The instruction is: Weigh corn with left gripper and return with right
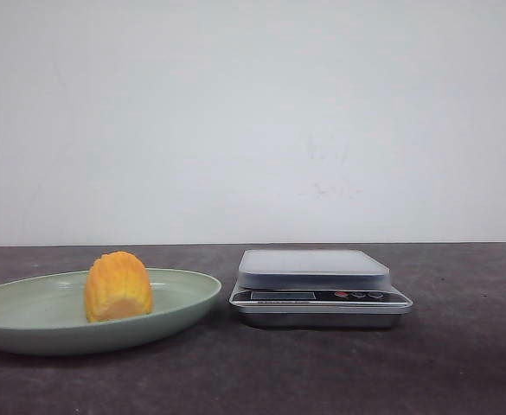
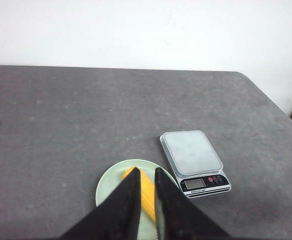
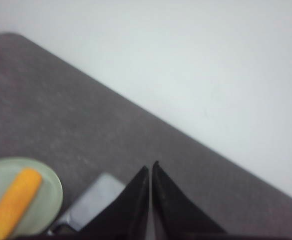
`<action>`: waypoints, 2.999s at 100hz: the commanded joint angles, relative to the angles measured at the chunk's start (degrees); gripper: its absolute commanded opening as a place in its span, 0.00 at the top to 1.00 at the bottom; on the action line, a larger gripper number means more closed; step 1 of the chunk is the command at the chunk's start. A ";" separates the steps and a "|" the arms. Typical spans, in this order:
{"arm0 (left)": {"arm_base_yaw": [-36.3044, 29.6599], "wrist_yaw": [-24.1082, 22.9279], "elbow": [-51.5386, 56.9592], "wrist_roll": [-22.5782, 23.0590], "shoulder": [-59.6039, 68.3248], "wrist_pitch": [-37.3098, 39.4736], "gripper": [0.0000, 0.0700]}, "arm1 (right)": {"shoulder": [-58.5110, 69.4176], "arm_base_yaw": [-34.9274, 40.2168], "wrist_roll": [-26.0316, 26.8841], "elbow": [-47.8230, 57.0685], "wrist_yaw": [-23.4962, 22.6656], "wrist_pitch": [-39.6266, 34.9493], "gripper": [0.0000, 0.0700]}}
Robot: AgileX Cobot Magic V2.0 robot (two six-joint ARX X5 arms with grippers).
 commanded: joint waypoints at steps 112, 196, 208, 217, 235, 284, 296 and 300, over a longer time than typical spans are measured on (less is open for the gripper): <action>-0.28 -0.17 0.92 -0.48 0.31 0.66 0.98 | -58.25 -81.66 -12.90 -89.24 -62.97 61.96 0.99; -0.28 -0.17 0.96 -0.48 0.31 0.68 0.98 | -64.72 -82.01 -13.31 -95.71 -62.97 56.30 0.99; -0.28 -0.17 0.96 -0.48 0.31 0.68 0.98 | -64.72 -82.40 -13.31 -95.71 -62.95 56.28 0.99; -0.28 -0.17 0.96 -0.48 0.31 0.68 0.98 | -64.72 -82.40 -13.31 -95.71 -62.97 56.28 0.99; -0.28 -0.17 0.96 -0.48 0.31 0.66 0.98 | -64.72 -82.40 -13.33 -95.71 -62.97 56.28 0.99; 1.77 -0.20 0.90 0.33 0.28 0.20 0.98 | -64.72 -82.40 -13.31 -95.71 -62.97 56.28 0.99; 7.82 -0.31 -0.55 0.22 0.02 -0.59 0.98 | -64.72 -82.40 -13.31 -95.71 -62.97 56.26 0.99; 10.60 0.02 -2.25 0.33 -0.28 1.16 0.98 | -64.72 -82.40 -13.31 -95.71 -62.97 56.26 0.99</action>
